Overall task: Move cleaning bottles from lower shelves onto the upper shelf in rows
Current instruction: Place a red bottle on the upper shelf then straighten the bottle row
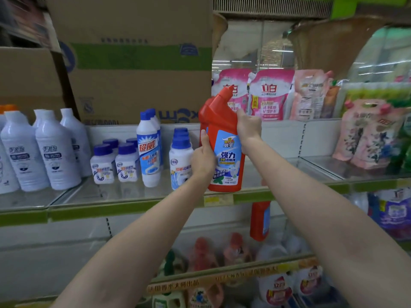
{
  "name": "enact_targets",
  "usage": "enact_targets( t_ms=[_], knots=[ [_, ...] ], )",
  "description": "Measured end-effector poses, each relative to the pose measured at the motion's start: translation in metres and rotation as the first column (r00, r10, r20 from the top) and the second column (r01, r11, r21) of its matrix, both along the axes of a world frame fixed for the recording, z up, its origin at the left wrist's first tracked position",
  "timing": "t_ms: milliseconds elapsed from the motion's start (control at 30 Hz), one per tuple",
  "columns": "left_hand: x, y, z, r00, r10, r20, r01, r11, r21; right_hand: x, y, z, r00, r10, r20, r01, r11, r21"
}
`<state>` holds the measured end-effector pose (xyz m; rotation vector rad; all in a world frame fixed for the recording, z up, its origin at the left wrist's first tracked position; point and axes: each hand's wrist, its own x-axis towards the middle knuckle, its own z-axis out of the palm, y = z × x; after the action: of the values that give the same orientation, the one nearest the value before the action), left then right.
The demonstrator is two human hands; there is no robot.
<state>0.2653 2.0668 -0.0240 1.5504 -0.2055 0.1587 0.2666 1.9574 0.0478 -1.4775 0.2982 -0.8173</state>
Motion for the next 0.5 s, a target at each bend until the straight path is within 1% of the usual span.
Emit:
enact_targets(
  t_ms=[67,167,267,333,367,400,433,500],
  knots=[
    [0.015,-0.007,0.005,1.0,0.011,0.018,-0.012,0.999,0.04,0.013,-0.008,-0.003,1.0,0.001,-0.009,-0.001,1.0,-0.018],
    [0.033,-0.016,0.017,0.994,0.105,0.035,-0.108,0.985,0.132,0.033,-0.019,-0.012,0.999,-0.008,-0.054,0.004,0.996,-0.09],
    [0.045,-0.021,0.034,0.981,0.178,0.079,-0.188,0.97,0.156,0.048,-0.028,-0.019,0.998,-0.009,-0.056,0.001,0.992,-0.13],
    [0.054,-0.018,0.047,0.97,0.192,0.151,-0.212,0.968,0.132,0.057,-0.033,-0.026,0.999,-0.003,-0.04,-0.003,0.989,-0.15],
    [0.056,-0.017,0.055,0.959,0.174,0.222,-0.208,0.968,0.142,0.061,-0.035,-0.028,0.999,0.003,-0.036,-0.009,0.987,-0.163],
    [0.058,-0.017,0.063,0.944,0.139,0.3,-0.2,0.962,0.185,0.064,-0.037,-0.03,0.999,0.009,-0.034,-0.015,0.984,-0.179],
    [0.06,-0.017,0.072,0.931,0.092,0.354,-0.19,0.949,0.252,0.067,-0.039,-0.031,0.999,0.017,-0.034,-0.023,0.981,-0.19],
    [0.066,-0.017,0.089,0.919,-0.002,0.395,-0.182,0.886,0.427,0.072,-0.041,-0.032,0.999,0.044,-0.023,-0.048,0.98,-0.192]
  ],
)
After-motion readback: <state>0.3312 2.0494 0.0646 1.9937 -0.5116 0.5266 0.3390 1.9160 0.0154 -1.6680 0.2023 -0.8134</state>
